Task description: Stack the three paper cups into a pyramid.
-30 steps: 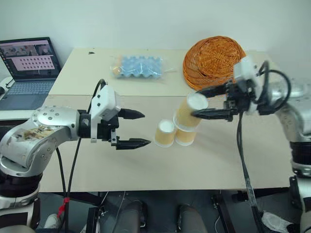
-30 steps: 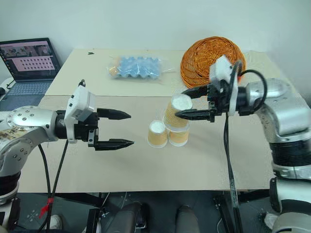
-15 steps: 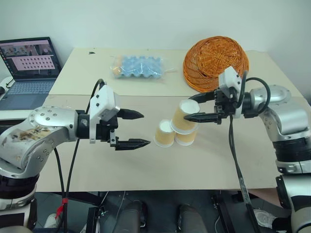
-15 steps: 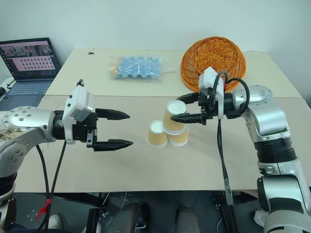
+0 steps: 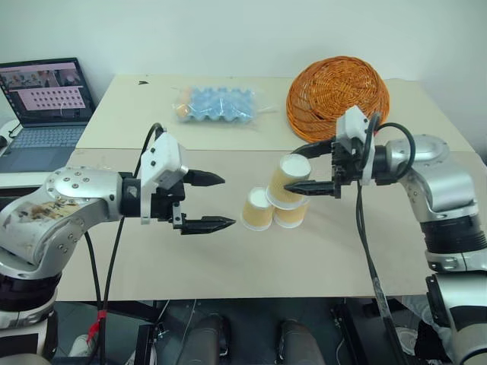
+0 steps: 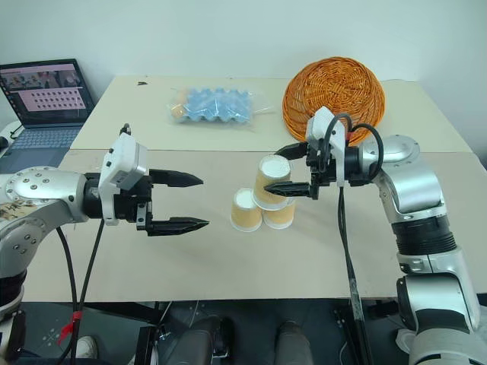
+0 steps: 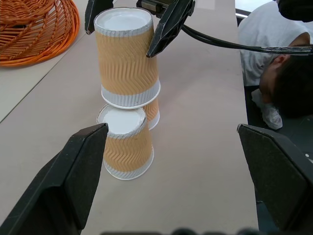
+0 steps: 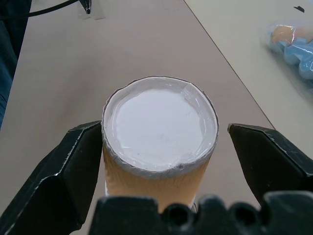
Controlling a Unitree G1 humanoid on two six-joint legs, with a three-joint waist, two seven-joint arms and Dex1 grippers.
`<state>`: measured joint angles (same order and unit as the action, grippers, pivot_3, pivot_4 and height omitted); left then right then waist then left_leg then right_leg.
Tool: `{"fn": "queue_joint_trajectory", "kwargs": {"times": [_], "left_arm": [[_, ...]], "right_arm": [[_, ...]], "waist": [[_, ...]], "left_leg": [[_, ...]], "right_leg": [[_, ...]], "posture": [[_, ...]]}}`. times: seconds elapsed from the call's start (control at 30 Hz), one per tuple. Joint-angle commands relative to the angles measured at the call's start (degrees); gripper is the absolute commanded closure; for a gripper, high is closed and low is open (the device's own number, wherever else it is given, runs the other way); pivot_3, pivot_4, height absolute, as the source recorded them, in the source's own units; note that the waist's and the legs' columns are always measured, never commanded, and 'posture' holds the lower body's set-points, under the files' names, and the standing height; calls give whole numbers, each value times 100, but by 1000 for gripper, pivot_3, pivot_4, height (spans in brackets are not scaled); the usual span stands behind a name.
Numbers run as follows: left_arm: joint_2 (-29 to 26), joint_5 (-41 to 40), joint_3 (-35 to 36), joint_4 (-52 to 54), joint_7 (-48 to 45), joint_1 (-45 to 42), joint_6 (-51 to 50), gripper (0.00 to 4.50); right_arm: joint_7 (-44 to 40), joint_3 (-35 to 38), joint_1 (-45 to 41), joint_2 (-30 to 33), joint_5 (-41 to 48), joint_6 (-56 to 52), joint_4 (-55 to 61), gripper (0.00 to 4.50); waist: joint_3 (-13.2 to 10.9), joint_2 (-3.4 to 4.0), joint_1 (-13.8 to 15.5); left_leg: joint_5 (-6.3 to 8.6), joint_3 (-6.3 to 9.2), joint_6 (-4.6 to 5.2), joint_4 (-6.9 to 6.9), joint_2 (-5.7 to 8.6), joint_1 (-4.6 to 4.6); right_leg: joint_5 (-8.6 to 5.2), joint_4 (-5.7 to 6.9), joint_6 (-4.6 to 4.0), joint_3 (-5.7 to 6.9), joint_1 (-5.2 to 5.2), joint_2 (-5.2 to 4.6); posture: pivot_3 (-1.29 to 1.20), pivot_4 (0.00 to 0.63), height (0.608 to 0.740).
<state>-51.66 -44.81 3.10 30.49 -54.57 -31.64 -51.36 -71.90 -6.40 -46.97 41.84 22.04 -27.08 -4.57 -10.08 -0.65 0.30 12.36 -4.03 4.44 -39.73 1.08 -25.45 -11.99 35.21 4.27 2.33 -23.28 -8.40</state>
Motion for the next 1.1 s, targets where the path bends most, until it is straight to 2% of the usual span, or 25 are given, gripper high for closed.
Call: {"fn": "queue_joint_trajectory", "kwargs": {"times": [0.03,0.6,0.87,0.97,1.1], "left_arm": [[-51,18,34,31,7,-145,76,0],[30,65,-97,-124,-26,-278,123,0],[64,86,-138,-162,-44,-315,153,0],[90,77,-109,-153,-2,-285,147,0],[205,5,140,-138,318,-94,49,0]], "right_arm": [[-17,139,-118,82,-36,131,138,20],[-138,384,139,508,221,-300,635,20],[-89,592,251,750,146,-178,355,20],[-69,810,303,1035,22,-11,30,20],[-98,1336,762,1725,-103,222,-365,20]], "waist": [[0,0,0],[0,0,10],[0,0,24],[0,-1,27],[-2,-2,83]], "left_leg": [[0,0,0,0,0,0],[0,0,1,0,-1,0],[0,0,1,-1,-1,0],[1,0,1,0,-1,0],[2,1,3,0,2,-4]], "right_leg": [[0,1,0,0,0,0],[0,0,0,0,1,0],[0,0,0,0,1,0],[0,-1,0,0,0,0],[0,-9,0,2,2,-2]], "posture": [[0,150,726],[0,150,726],[0,150,726],[0,150,726],[0,150,726]]}}
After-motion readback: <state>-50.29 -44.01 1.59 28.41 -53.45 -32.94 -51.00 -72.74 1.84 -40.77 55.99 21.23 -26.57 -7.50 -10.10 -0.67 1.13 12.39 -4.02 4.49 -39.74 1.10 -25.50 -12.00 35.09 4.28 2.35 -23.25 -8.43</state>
